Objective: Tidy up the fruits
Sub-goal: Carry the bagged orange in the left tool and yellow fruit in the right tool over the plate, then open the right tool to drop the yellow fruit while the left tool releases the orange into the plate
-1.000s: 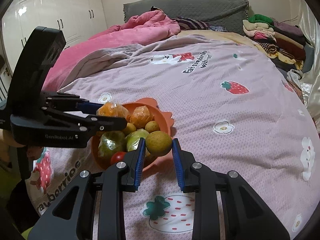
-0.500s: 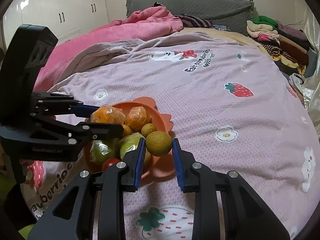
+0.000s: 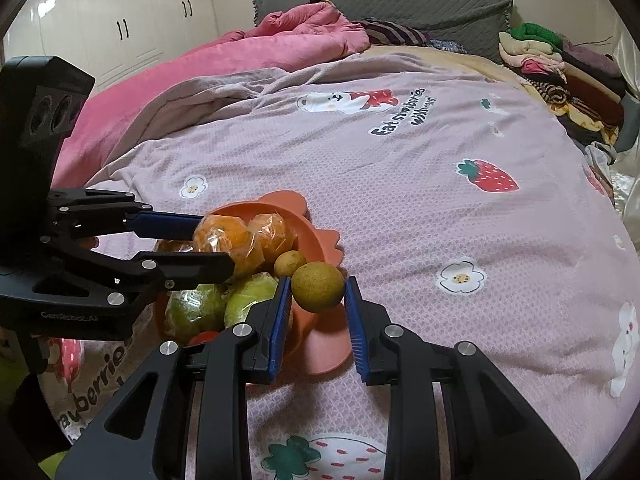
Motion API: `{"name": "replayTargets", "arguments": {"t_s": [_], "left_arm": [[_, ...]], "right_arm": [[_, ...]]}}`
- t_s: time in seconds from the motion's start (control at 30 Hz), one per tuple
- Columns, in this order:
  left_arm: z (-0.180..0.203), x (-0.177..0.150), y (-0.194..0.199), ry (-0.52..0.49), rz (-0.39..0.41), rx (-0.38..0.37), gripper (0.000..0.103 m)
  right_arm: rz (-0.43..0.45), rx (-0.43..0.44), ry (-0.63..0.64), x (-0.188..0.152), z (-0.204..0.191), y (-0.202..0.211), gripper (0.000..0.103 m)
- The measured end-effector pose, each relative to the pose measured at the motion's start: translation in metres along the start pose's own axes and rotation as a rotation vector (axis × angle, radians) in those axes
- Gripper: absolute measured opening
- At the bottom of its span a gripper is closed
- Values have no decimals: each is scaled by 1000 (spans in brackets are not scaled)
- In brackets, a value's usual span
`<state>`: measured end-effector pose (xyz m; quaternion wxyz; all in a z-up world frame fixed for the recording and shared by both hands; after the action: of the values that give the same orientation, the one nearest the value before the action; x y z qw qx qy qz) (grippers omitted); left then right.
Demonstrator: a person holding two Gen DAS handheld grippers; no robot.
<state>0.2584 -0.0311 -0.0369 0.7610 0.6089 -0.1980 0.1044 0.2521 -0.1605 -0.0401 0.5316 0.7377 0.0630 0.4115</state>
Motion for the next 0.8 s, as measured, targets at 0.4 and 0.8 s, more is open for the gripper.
{"name": "replayTargets", "arguments": {"t_s": [0.4,0.8], "left_arm": [[-6,-3,10,10,17,2,37],[-12,-5,13,21,24,1,37]], "right_arm": [[-11,3,13,4,-5,-5,26],[0,-5,4,3,-4,-1,32]]}}
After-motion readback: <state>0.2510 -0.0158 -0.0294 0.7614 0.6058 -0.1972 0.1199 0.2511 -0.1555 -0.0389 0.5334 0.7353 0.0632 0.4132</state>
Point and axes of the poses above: each gripper's, at about its wrist camera, not at the fingertips, and y roughly against the way its jaws point, z to its right, x to its top, the point moved 4 cm from there along -y, roughly the way its jaws point, and after that the axes turned 10 degrees about -z, right-handed, at the moved point
